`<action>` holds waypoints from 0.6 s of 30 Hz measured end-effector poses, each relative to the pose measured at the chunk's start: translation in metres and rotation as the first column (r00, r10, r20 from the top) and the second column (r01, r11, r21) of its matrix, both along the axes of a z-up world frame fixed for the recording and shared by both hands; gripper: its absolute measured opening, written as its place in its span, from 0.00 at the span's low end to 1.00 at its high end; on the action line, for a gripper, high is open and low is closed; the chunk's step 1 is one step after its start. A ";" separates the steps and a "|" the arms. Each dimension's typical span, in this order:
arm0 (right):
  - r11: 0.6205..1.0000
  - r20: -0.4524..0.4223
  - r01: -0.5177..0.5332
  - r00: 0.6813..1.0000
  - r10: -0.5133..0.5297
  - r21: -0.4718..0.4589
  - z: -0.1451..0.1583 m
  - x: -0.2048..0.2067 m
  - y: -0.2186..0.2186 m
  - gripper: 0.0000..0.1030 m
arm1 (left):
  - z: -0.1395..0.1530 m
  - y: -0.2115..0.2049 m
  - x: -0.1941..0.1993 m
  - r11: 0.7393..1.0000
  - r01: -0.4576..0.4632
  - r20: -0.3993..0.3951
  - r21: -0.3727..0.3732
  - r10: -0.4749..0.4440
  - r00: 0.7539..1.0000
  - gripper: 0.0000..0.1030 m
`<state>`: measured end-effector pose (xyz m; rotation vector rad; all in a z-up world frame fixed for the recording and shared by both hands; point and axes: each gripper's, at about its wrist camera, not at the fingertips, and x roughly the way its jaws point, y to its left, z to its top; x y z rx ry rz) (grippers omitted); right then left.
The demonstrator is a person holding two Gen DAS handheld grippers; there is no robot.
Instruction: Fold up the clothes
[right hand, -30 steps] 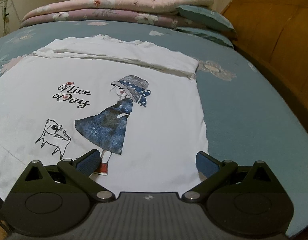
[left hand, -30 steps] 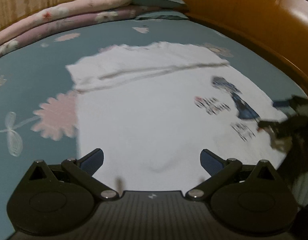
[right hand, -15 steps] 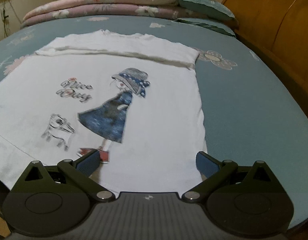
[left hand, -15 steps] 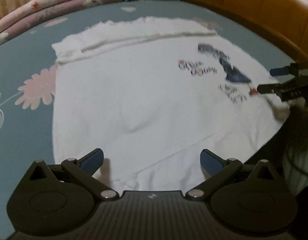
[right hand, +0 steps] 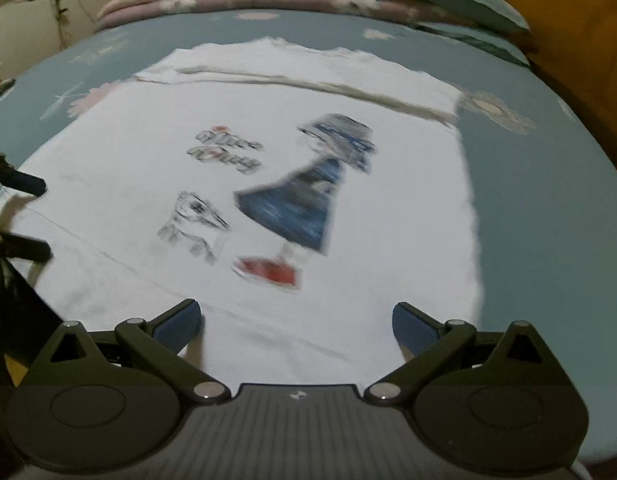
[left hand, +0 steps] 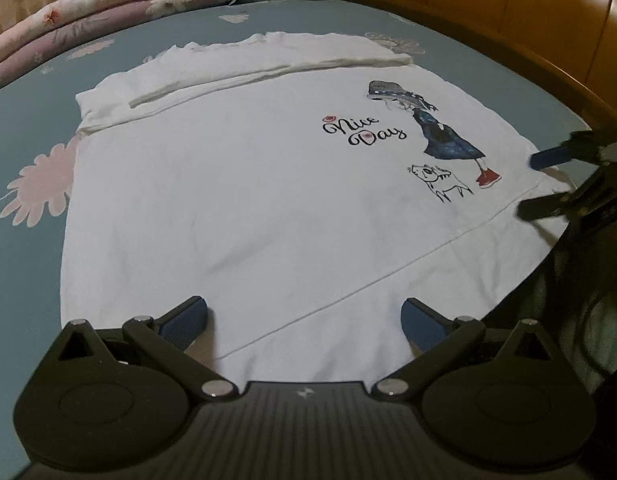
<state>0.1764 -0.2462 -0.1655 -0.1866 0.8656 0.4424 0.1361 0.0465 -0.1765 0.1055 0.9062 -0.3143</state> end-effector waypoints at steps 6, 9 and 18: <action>0.972 0.002 0.123 0.992 -0.126 0.199 0.016 0.021 -0.031 1.00 | 0.001 -0.002 0.005 1.000 -0.025 -0.012 -0.003 0.025 1.000 0.99; 0.958 -0.065 0.159 0.987 -0.148 0.238 0.002 0.037 -0.033 1.00 | 0.001 0.001 0.004 0.999 -0.036 -0.013 -0.020 0.036 0.999 0.99; 0.989 0.007 0.068 0.998 -0.070 0.134 0.020 0.020 -0.031 1.00 | 0.010 0.001 -0.005 0.999 0.045 0.029 0.024 -0.046 0.999 0.99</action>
